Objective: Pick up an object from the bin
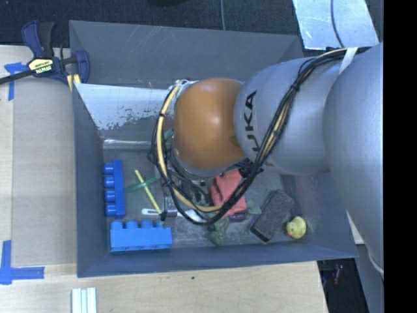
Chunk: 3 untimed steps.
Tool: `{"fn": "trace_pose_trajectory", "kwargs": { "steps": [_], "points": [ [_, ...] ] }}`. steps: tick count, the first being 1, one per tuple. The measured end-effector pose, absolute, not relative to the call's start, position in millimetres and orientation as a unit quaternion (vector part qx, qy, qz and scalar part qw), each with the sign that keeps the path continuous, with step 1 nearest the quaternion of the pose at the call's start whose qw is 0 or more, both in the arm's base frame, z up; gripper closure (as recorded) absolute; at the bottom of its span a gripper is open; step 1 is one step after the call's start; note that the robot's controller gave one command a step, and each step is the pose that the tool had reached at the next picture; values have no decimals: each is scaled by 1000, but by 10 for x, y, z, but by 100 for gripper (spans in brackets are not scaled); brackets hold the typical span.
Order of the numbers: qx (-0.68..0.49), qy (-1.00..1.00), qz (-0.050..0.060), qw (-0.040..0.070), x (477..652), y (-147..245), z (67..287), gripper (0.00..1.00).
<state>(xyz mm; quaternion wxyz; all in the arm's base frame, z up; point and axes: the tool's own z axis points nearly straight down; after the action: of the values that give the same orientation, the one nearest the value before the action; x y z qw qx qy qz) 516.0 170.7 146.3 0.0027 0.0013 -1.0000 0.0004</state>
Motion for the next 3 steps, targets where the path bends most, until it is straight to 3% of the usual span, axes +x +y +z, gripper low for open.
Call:
{"fn": "trace_pose_trajectory", "kwargs": {
  "steps": [1,2,3],
  "points": [
    [0,-1000,0,-1,5181,1700,1507,0],
    [-8,-1000,0,-1,5163,1179,1128,0],
    [-12,-1000,0,-1,5217,1013,1096,0]
  ]
}}
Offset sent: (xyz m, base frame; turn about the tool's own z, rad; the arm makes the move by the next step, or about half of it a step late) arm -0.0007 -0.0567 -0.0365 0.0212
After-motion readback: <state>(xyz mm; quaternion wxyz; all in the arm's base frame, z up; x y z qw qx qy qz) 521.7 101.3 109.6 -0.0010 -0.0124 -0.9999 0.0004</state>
